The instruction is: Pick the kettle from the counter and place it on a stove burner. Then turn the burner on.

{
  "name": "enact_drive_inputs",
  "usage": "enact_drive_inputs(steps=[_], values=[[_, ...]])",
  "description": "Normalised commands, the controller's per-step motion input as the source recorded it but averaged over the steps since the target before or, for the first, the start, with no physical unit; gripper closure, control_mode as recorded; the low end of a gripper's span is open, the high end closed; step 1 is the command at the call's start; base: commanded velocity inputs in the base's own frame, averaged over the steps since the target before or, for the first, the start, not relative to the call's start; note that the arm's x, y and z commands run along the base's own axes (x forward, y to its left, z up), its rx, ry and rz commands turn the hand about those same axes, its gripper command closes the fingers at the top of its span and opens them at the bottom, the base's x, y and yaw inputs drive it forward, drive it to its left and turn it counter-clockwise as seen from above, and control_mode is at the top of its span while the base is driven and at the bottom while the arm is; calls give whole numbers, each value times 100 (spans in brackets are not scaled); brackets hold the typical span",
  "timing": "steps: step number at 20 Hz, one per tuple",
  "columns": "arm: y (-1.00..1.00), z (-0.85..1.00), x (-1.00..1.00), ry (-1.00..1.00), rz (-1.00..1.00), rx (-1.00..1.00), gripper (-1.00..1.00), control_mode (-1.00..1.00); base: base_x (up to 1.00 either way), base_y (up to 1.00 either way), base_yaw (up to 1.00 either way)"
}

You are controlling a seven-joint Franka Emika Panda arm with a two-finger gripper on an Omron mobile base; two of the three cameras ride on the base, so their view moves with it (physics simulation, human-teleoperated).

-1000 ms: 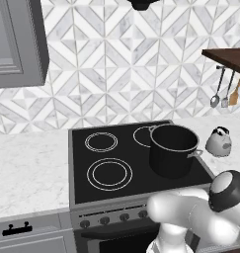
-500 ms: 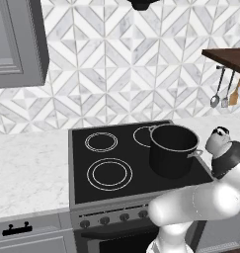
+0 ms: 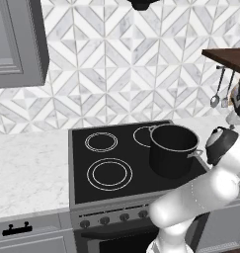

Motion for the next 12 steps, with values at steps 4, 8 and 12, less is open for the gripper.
enact_drive_inputs(steps=[4, 8, 12], values=[[0, -19, 12, 5, 0, 0, -100, -100, 0, 0, 0], [0, -42, 32, 0, 0, -3, -100, -100, 0, 0, 0], [-3, -20, 22, 0, 0, 0, -100, -100, 0, 0, 0]])
